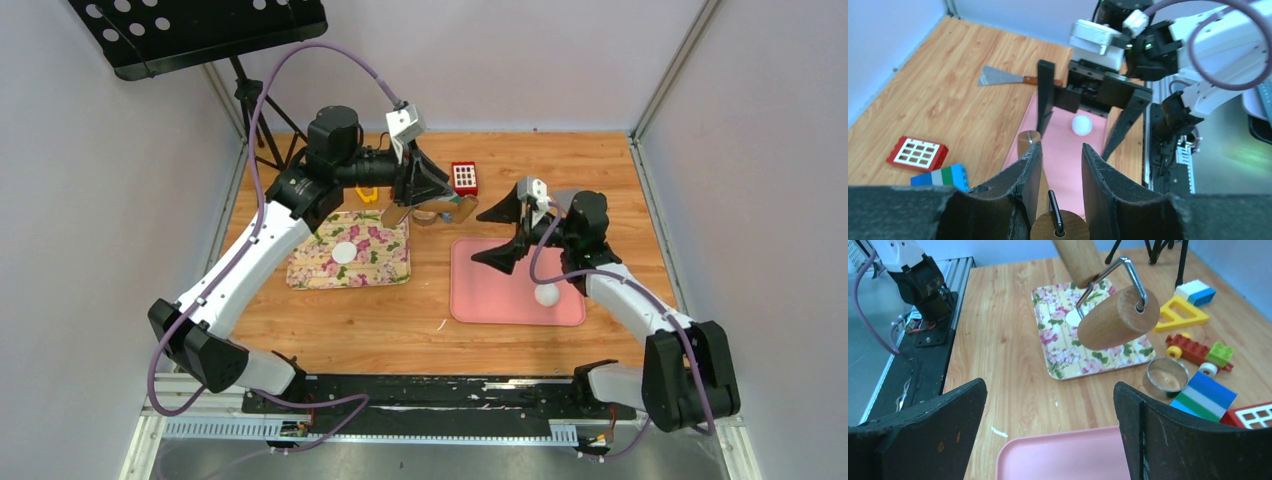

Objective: Roll out the dumpling wrappers from the dough
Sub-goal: Pick up the rolling pin from the center of the board.

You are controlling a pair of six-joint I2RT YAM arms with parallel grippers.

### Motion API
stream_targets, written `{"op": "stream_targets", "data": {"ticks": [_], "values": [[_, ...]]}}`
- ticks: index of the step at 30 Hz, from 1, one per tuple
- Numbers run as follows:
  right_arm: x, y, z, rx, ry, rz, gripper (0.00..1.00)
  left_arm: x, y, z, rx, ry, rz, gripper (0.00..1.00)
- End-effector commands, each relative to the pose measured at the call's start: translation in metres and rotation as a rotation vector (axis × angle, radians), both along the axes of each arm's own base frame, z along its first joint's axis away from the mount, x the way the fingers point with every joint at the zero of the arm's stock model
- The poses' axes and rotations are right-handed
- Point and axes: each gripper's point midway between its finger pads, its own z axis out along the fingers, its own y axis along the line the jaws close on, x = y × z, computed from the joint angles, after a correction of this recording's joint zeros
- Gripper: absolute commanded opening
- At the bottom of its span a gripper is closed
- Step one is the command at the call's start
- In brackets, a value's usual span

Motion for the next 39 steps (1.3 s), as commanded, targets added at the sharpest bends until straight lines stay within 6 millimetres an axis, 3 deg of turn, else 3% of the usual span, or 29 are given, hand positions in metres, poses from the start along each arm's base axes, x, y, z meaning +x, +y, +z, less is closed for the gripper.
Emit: {"op": "stream_targets", "data": {"ticks": [1, 9, 16, 21, 23, 24, 25, 27, 28, 31, 32, 39], "values": [[0.010, 0.011, 0.047, 0.137, -0.036, 0.051, 1.00, -0.018, -0.005, 0.047, -0.113, -0.045, -0.077, 0.00], [0.008, 0.029, 0.082, 0.307, 0.152, 0.200, 0.99, -0.020, -0.006, 0.048, -0.130, -0.029, -0.094, 0.00], [-0.016, 0.054, 0.102, 0.339, 0.162, 0.289, 0.91, -0.017, -0.007, 0.047, -0.142, -0.013, -0.091, 0.00], [-0.030, 0.061, 0.104, 0.324, 0.160, 0.339, 0.58, -0.011, -0.007, 0.047, -0.161, 0.005, -0.079, 0.00], [-0.030, 0.063, 0.101, 0.322, 0.163, 0.340, 0.33, -0.009, -0.006, 0.048, -0.168, 0.004, -0.075, 0.00], [-0.029, 0.062, 0.101, 0.323, 0.159, 0.335, 0.12, -0.009, -0.006, 0.048, -0.168, 0.006, -0.074, 0.00], [-0.028, 0.062, 0.104, 0.325, 0.146, 0.332, 0.01, -0.009, -0.006, 0.047, -0.167, 0.006, -0.075, 0.00], [-0.025, 0.059, 0.109, 0.310, 0.141, 0.316, 0.00, -0.009, -0.006, 0.044, -0.160, 0.006, -0.079, 0.00], [-0.023, 0.057, 0.111, 0.296, 0.139, 0.303, 0.00, -0.009, -0.005, 0.042, -0.151, 0.003, -0.080, 0.13], [-0.015, 0.051, 0.115, 0.233, 0.132, 0.245, 0.00, -0.008, -0.001, 0.032, -0.102, -0.027, -0.072, 0.84], [-0.011, 0.051, 0.107, 0.187, 0.188, 0.220, 0.00, -0.008, 0.001, 0.027, -0.081, -0.027, -0.060, 0.97], [0.001, 0.037, 0.089, -0.044, 0.166, 0.058, 0.00, -0.013, 0.011, 0.001, 0.004, -0.082, -0.067, 1.00]]}}
